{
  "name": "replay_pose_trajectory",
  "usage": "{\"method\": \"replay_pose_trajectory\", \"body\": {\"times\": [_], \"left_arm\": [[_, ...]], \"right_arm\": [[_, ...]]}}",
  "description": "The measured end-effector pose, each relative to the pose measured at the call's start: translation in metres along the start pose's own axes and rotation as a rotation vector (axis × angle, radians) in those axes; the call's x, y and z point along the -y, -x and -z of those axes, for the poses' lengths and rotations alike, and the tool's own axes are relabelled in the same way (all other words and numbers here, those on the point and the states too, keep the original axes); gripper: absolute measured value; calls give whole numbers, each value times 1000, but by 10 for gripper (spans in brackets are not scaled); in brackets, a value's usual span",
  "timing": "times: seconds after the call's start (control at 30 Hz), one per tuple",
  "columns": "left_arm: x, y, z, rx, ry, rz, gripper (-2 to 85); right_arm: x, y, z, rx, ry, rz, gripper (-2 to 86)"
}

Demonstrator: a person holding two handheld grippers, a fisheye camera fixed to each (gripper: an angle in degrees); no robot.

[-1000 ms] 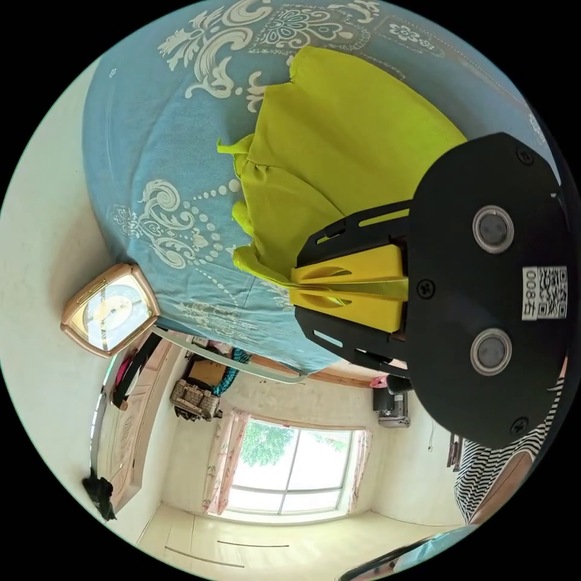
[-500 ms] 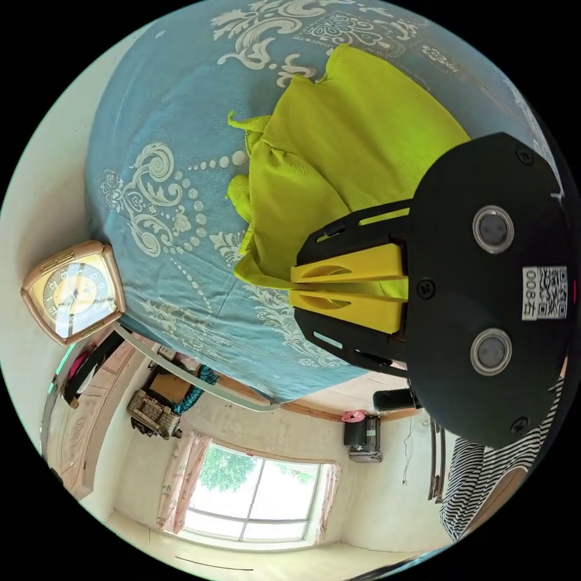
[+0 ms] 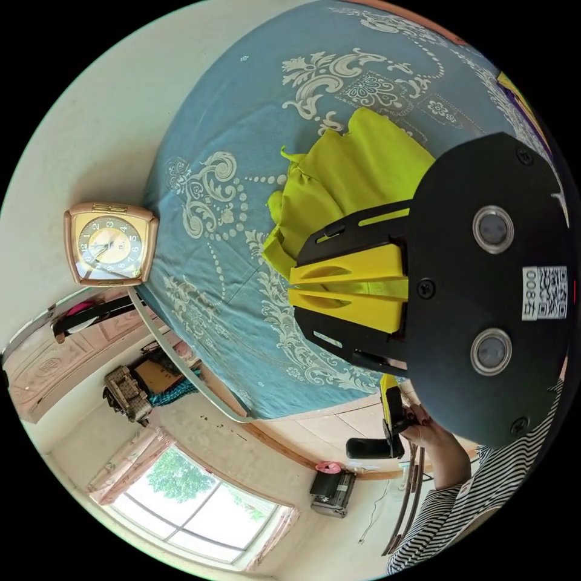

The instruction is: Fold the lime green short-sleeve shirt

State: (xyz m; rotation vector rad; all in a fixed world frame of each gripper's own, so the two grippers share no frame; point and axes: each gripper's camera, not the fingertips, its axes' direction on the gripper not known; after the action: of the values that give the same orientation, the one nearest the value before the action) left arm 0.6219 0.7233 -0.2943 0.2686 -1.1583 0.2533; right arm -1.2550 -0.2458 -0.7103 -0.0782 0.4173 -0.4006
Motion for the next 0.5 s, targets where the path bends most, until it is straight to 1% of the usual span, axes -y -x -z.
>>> {"method": "replay_pose_trajectory", "body": {"times": [0.1, 0.2, 0.27, 0.33, 0.5], "left_arm": [[5, -5, -13, 20, 22, -45, 2], [10, -7, -28, 64, 48, -79, 2], [12, -7, -37, 91, 65, -84, 2], [14, -7, -47, 114, 92, -92, 2], [15, -12, -67, 136, 128, -105, 2]], "right_arm": [[16, 21, 16, -87, 15, 51, 6], [26, 22, 3, -213, 120, 58, 4], [31, 14, -17, -308, 230, 30, 2], [30, 10, -22, -355, 271, 22, 2], [18, -5, -5, -349, 269, -48, 1]]}}
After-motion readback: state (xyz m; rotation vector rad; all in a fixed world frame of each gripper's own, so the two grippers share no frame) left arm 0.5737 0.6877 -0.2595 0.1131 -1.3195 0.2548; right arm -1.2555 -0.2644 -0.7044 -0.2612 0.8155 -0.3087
